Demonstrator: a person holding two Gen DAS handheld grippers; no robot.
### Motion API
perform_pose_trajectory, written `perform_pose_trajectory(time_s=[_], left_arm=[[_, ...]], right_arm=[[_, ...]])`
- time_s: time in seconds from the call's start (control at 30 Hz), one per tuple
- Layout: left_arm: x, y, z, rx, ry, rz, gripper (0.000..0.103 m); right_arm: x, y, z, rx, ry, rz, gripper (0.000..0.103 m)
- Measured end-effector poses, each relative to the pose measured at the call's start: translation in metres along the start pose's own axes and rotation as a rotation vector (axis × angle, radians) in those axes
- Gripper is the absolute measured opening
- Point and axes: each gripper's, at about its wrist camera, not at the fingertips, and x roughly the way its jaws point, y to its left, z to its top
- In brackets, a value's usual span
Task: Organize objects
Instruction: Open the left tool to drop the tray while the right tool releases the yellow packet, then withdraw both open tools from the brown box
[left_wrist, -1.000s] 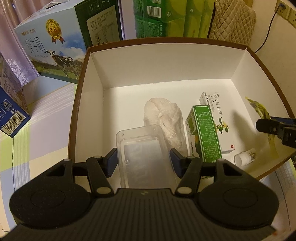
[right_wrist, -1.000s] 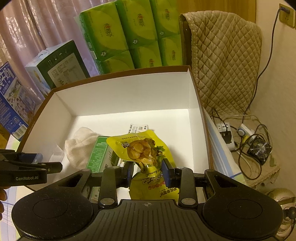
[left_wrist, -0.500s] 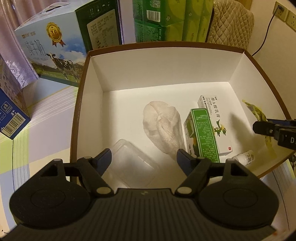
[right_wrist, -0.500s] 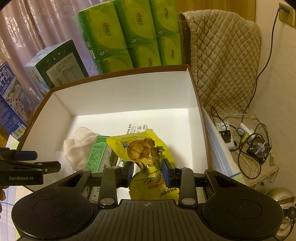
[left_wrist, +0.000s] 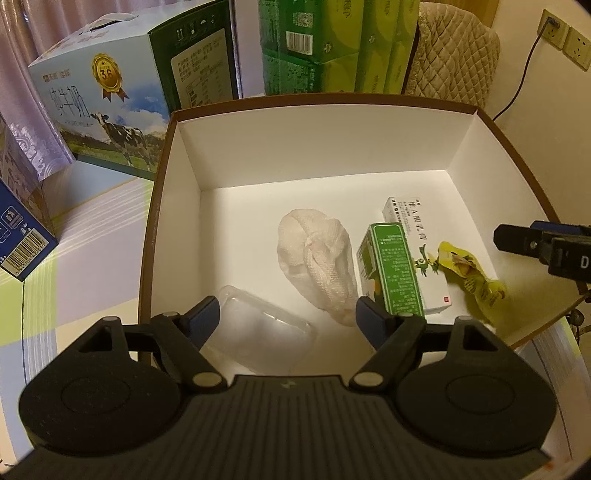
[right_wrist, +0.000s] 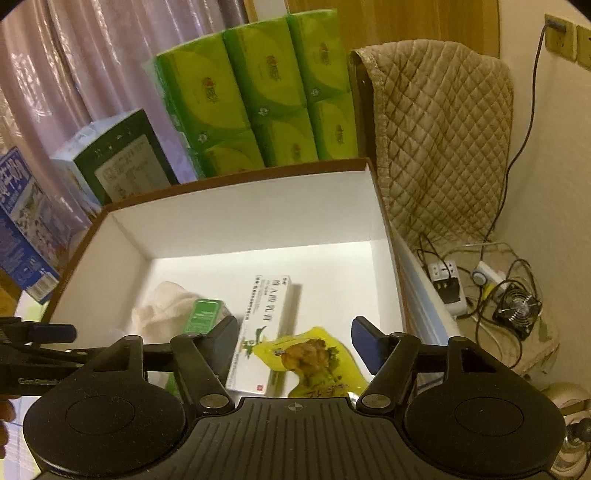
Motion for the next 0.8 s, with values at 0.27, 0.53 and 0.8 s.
perform_pose_trajectory(time_s=[0.27,0.53,0.8], left_arm=[[-0.009,0.000,-0.002,-0.001,-0.019,-0.008,0.083],[-0.025,0.000,-0.004,-0.013,-0.040,-0.015,0.083],[-0.050,-0.001,-0.012,-0.035,-0.076,-0.019,0.083]], right_arm=[[-0.009,0.005,-0.008,-0.035,0.035,0.028,0.067],[-0.025,0.011,-0.014,-0.048,0.027,0.040,0.068],[-0.043,0.016,-0.019,-0.055,0.013,0.053,0.068]])
